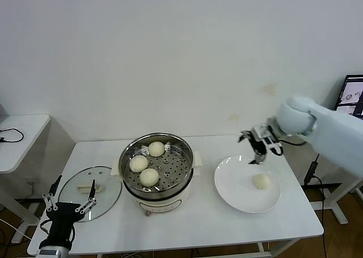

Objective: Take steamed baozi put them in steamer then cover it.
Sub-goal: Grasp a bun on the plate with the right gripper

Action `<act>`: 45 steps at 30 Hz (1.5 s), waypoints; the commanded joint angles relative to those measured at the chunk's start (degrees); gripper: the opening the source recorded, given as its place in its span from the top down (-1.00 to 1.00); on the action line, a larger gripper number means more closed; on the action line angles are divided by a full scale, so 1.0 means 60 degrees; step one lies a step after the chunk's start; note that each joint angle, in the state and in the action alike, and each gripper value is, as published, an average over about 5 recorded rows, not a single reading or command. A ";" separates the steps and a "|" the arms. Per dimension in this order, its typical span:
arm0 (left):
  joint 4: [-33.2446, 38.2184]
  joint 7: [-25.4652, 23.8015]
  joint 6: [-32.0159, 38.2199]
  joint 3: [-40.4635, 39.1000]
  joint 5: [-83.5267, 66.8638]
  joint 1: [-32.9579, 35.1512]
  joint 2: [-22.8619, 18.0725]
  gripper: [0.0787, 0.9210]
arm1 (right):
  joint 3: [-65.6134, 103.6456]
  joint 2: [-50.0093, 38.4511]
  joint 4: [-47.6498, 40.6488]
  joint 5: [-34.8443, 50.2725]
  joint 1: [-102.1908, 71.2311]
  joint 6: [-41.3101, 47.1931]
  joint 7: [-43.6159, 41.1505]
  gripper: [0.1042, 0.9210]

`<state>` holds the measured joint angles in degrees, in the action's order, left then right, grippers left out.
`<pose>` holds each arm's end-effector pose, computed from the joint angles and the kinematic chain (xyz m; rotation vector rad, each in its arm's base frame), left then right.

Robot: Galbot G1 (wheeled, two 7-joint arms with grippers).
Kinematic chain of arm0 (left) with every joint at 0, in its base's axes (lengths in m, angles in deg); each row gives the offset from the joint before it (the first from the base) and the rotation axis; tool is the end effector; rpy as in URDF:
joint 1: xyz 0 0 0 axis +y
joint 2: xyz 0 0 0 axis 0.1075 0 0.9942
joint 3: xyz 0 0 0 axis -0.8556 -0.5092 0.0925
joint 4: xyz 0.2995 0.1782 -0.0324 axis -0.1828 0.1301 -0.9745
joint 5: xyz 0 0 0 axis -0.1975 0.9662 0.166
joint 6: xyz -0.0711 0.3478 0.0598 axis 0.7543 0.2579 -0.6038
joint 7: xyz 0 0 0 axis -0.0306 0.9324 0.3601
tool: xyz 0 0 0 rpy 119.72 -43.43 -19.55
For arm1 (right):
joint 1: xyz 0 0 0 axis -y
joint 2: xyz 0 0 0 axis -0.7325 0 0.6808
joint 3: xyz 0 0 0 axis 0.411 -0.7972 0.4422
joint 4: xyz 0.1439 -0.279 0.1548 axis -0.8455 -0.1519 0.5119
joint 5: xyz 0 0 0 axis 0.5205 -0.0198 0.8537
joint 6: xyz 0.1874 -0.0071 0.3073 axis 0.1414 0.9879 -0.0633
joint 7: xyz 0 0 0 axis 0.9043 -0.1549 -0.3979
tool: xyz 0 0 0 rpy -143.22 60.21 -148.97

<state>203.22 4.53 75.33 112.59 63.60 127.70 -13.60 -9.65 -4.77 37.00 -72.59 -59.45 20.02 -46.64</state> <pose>0.1280 0.0954 -0.2467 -0.1436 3.0510 0.6585 0.4869 -0.1057 -0.0751 1.3662 -1.4268 1.6438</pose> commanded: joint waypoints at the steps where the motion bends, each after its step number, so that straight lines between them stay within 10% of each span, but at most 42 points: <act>1: -0.0018 -0.0008 -0.0003 -0.0013 0.0051 0.0028 0.0016 -0.77 | 0.2154 -0.1225 -0.0723 -0.1487 -0.3423 0.0291 0.0059 -0.76; 45: 0.0013 -0.0023 -0.0022 0.0327 0.0120 0.0334 -0.0208 -0.77 | 0.3633 0.2003 -0.4320 -0.3018 -0.4729 -0.0302 0.0042 -0.52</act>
<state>203.27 4.39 75.17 114.54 64.35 129.72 -14.84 11.65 5.91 12.72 -89.86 -87.36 18.37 -45.98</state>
